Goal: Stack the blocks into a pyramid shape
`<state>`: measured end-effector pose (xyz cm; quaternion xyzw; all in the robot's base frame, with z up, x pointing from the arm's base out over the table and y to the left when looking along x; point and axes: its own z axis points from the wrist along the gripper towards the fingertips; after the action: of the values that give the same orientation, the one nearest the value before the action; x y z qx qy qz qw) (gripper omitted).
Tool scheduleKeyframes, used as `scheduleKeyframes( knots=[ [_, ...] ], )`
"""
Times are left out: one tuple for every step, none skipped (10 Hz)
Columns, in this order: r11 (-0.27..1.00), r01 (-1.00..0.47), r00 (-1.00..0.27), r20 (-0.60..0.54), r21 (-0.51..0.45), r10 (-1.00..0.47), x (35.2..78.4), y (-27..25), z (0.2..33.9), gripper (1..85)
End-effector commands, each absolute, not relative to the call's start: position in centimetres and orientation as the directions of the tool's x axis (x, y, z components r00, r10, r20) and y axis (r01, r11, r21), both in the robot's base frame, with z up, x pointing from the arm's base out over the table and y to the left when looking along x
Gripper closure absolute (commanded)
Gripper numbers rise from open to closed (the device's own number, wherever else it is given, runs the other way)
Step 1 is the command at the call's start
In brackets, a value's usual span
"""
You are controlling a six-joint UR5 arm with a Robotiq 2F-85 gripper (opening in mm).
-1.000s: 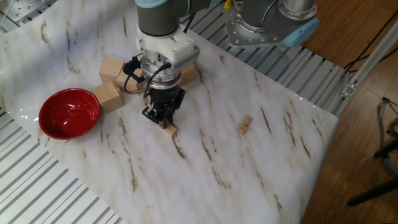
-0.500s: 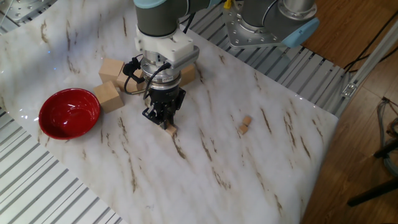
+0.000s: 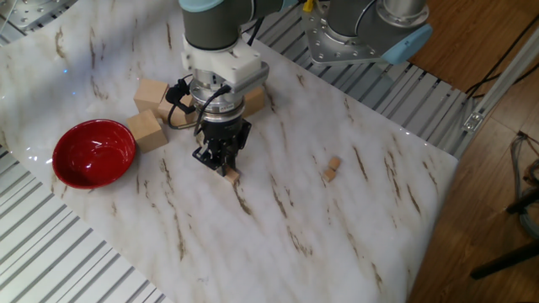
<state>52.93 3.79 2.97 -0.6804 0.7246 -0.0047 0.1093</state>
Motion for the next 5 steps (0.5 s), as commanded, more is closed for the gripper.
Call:
scheduleKeyframes(
  knots=[
    [0.082, -0.985, -0.057, -0.166, -0.150, -0.984, 52.89, 3.72, 3.12, 56.0],
    [0.082, -0.986, -0.057, -0.168, -0.146, -0.984, 52.81, 3.70, 3.11, 56.0],
    [0.082, -0.986, -0.057, -0.168, -0.146, -0.984, 52.83, 3.68, 3.08, 56.0],
    [0.076, -0.986, -0.051, -0.167, -0.148, -0.985, 52.85, 3.65, 3.02, 55.0],
    [0.069, -0.987, -0.045, -0.166, -0.146, -0.985, 52.79, 3.59, 2.97, 53.7]
  ],
)
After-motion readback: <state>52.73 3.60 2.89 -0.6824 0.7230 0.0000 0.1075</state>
